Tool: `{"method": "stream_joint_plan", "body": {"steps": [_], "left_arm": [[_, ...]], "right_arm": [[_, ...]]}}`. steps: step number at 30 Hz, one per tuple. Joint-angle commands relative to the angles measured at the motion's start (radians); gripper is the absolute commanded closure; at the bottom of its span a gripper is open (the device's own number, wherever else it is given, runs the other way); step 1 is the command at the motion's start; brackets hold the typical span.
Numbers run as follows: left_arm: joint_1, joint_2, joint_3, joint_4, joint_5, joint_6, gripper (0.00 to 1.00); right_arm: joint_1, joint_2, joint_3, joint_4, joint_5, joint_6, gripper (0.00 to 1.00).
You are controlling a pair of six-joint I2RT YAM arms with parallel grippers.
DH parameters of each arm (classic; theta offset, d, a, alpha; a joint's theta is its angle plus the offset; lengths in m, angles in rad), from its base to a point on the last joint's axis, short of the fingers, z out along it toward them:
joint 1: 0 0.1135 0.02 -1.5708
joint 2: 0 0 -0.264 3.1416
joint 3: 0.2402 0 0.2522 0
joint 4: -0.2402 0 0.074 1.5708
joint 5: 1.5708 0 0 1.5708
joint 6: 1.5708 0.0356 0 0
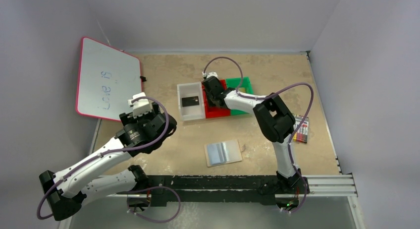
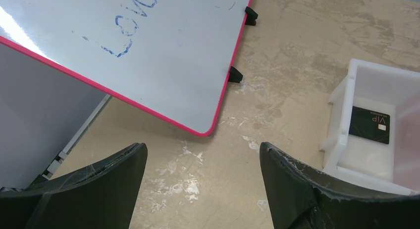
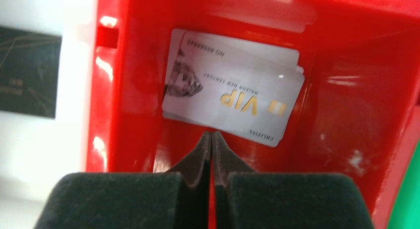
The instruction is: Take the credit cards out of the card holder
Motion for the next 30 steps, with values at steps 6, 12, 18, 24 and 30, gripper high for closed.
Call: {"method": "stream_joint_plan", "body": {"steps": [6, 12, 18, 24, 30], "left_arm": [[0.003, 0.006, 0.037, -0.008, -0.039, -0.011, 0.16], [0.003, 0.01, 0.039, -0.008, -0.039, -0.011, 0.16], [0.004, 0.012, 0.038, -0.009, -0.038, -0.012, 0.16], [0.004, 0.014, 0.041, -0.011, -0.037, -0.015, 0.16], [0.003, 0.015, 0.04, -0.013, -0.04, -0.016, 0.16]], "right_arm": [[-0.027, 0.082, 0.068, -0.077, 0.096, 0.011, 1.0], [-0.027, 0.073, 0.067, -0.07, 0.112, 0.005, 1.0], [-0.027, 0.0, 0.06, -0.064, 0.072, -0.011, 0.97], [-0.019, -0.244, -0.035, -0.015, 0.023, -0.013, 0.84], [0.03, -0.572, -0.292, 0.125, -0.002, 0.013, 0.68]]}}
